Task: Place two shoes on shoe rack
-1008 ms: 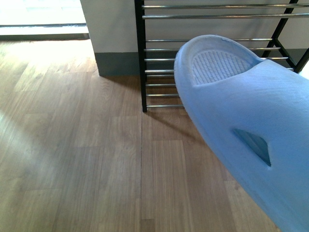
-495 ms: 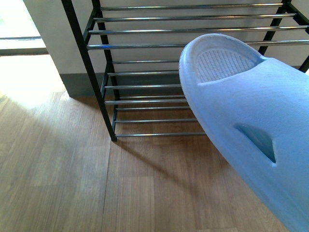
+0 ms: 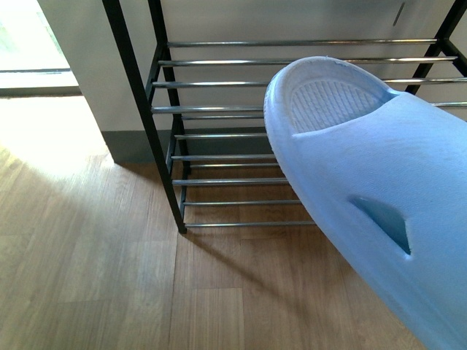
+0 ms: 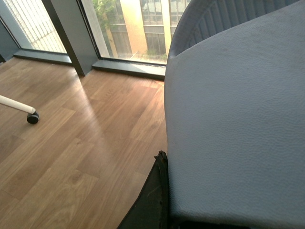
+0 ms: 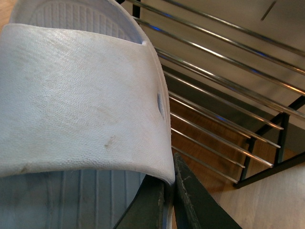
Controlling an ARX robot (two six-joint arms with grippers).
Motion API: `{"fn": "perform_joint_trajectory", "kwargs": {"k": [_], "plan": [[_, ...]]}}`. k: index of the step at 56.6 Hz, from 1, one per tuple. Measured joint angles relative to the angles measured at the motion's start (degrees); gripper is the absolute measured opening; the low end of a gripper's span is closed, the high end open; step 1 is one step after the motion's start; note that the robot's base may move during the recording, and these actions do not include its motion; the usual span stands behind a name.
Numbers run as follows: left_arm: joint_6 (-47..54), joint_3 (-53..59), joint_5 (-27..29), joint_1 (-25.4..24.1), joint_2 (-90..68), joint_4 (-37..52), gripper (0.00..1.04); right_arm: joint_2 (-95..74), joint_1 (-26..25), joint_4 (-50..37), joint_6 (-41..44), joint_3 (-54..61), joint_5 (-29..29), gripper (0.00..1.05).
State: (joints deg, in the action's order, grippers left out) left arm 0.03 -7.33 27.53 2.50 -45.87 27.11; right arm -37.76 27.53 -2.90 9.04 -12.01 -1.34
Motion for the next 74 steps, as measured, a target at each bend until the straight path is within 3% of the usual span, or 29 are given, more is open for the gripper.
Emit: {"fn": "perform_joint_trajectory", "kwargs": {"k": [44,58,74], "plan": [[0.02,0.00,-0.04,0.00,0.00,0.00,0.02,-0.02,0.00,-0.13,0.04,0.02,-0.17,0.02],[0.04,0.00,-0.07,0.00,0.00,0.00,0.02,-12.39,1.95,-28.06,0.74,-0.24,-2.51,0.02],[0.09,0.00,-0.04,0.02,0.00,0.00,0.02,-38.10,4.59,-37.00,0.94,-17.38,-3.72,0.02]]}}
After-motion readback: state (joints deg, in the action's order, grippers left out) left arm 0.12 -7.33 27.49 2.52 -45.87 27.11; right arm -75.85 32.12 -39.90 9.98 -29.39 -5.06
